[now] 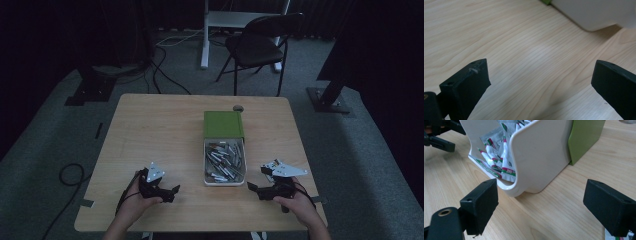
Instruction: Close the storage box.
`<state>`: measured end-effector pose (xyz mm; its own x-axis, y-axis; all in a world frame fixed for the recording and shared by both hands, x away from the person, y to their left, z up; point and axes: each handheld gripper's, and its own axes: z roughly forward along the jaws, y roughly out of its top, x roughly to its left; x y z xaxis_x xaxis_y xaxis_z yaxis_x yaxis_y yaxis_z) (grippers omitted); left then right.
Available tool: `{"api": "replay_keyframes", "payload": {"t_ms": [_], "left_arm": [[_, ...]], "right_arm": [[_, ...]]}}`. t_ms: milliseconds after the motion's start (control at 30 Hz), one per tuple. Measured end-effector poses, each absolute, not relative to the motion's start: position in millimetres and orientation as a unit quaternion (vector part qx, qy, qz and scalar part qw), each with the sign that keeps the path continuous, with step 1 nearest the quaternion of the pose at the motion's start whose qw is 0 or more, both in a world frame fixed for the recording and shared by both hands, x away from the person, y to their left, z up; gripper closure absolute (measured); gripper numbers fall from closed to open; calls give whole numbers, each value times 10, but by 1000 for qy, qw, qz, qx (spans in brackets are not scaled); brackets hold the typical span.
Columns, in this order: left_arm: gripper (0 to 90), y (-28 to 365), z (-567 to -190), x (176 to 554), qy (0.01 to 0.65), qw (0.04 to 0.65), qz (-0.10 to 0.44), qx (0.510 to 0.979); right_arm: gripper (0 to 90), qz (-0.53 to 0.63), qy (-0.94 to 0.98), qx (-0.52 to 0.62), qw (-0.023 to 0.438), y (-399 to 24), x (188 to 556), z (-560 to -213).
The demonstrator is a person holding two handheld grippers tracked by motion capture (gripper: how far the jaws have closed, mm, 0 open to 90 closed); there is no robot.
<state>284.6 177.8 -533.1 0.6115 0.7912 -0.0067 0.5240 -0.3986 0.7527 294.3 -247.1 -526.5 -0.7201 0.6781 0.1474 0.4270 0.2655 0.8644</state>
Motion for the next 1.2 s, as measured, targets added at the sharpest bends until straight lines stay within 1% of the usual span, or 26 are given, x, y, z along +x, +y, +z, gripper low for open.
{"api": "replay_keyframes", "payload": {"t_ms": [33,67,133,333,500,600,833,1033,1200], "left_arm": [[21,1778,-5331,2846,403,372,179,817],[21,1679,-5318,2852,386,379,173,823],[21,1623,-5311,2862,376,380,174,827],[21,1483,-5247,2909,357,397,174,827],[21,1374,-5172,2939,339,420,170,824],[21,1306,-5145,2942,328,422,173,828],[21,1196,-5107,3008,321,440,167,822],[21,1130,-5096,3079,315,434,176,825],[22,1087,-5092,3135,316,440,167,824]], "right_arm": [[123,494,784,353,128,-2472,2945,-5257],[123,498,781,355,128,-2480,2954,-5237],[123,500,778,358,129,-2482,2962,-5221],[123,511,769,359,137,-2479,2987,-5165],[123,513,769,356,136,-2452,3012,-5136],[123,516,769,353,134,-2433,3025,-5116],[123,514,771,352,131,-2379,3078,-5125],[124,510,773,355,128,-2333,3133,-5154],[124,506,775,358,122,-2318,3178,-5194]]}}
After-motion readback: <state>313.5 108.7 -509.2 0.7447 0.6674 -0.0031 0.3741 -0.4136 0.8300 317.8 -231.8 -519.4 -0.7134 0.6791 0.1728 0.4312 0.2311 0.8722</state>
